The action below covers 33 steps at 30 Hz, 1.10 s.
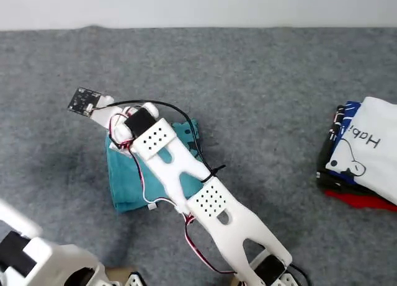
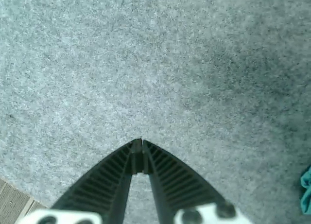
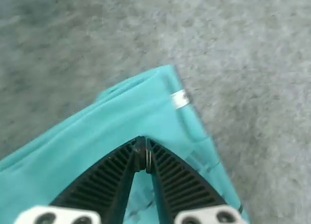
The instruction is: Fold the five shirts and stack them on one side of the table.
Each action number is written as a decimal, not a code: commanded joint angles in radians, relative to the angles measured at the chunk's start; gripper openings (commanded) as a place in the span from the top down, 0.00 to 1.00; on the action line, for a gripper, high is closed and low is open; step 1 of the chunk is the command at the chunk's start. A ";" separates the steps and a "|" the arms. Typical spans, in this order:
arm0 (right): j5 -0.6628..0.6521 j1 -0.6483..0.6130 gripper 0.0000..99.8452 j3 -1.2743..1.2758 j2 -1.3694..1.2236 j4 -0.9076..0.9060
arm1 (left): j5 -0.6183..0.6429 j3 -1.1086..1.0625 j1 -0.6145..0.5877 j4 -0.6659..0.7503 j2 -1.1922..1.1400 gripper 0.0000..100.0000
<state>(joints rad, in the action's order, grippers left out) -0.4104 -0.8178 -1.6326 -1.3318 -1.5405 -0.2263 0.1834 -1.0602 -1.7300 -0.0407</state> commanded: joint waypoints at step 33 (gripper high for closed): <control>0.229 -0.163 0.99 0.178 0.209 -0.257 | -0.038 -0.002 -0.127 -0.021 0.264 1.00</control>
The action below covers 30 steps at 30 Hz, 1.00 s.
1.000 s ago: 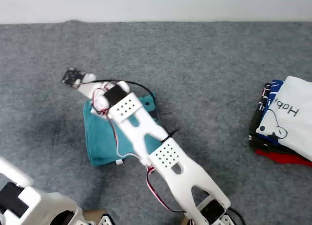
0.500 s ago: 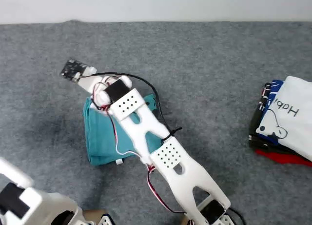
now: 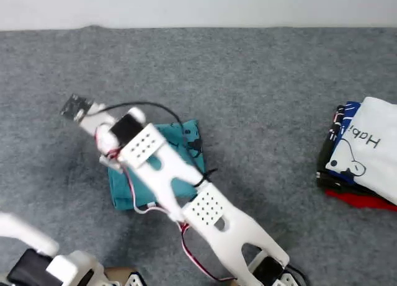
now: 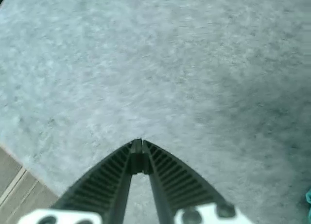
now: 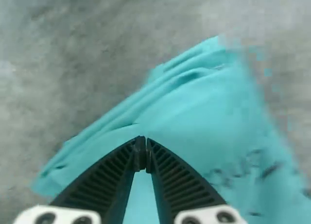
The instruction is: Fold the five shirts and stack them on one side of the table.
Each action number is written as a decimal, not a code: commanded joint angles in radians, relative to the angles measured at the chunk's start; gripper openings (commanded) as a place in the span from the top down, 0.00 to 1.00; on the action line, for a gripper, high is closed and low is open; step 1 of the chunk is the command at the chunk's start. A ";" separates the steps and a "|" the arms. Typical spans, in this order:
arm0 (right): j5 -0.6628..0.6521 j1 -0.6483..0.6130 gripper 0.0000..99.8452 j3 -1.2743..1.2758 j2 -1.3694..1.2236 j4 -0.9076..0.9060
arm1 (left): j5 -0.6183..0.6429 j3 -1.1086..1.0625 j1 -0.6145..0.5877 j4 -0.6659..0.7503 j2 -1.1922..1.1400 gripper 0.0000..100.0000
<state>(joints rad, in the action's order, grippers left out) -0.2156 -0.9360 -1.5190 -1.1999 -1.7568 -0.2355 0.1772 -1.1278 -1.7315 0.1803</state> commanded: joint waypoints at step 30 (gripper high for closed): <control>0.123 0.200 0.99 0.489 0.596 -0.042 | -0.213 -0.145 -0.123 -0.025 0.318 0.99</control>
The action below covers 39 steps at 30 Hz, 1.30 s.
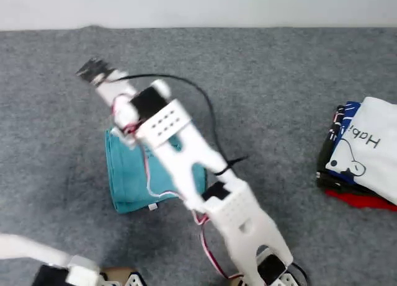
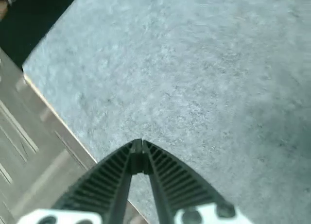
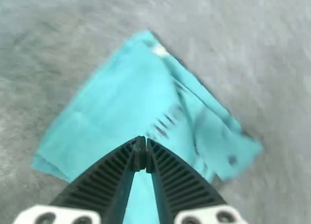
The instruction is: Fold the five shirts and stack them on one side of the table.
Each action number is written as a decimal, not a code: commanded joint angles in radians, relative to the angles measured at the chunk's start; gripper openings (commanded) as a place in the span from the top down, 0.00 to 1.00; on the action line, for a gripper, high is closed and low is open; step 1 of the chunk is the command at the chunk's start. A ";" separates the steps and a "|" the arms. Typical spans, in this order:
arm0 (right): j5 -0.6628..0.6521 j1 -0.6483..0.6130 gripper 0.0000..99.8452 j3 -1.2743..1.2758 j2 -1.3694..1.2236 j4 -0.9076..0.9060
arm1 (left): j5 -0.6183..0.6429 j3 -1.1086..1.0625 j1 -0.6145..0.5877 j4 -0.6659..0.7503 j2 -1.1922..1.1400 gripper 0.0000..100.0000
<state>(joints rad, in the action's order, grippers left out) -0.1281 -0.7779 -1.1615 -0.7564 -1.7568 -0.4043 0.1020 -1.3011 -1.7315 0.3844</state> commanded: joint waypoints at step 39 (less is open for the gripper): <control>0.451 0.223 0.97 0.629 0.220 0.351 | -0.100 -0.607 0.166 -0.020 0.325 0.99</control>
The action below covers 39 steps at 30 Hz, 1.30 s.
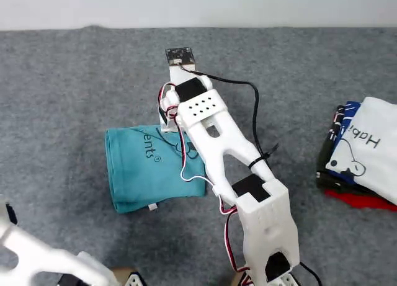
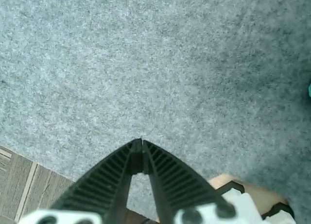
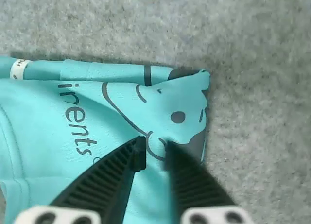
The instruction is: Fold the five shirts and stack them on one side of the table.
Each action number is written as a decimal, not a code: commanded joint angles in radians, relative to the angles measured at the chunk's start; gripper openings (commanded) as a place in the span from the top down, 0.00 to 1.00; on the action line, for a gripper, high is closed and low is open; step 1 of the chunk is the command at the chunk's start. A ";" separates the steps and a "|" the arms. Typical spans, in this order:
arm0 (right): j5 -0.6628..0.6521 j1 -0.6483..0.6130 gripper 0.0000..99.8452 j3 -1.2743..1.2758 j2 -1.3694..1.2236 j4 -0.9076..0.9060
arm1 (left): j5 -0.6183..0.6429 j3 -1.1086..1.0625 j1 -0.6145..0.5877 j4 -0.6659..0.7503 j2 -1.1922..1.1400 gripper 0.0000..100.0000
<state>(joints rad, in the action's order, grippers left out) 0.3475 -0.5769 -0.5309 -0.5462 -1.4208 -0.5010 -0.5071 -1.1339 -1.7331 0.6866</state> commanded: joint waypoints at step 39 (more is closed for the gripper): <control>-0.201 0.021 0.99 -0.002 -0.139 0.211 | -0.002 0.002 -0.003 -0.020 0.031 0.99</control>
<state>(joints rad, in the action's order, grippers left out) 0.1465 -0.5478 -0.5247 -0.6659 -1.2689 -0.5010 -0.5071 -1.1339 -1.7331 0.6882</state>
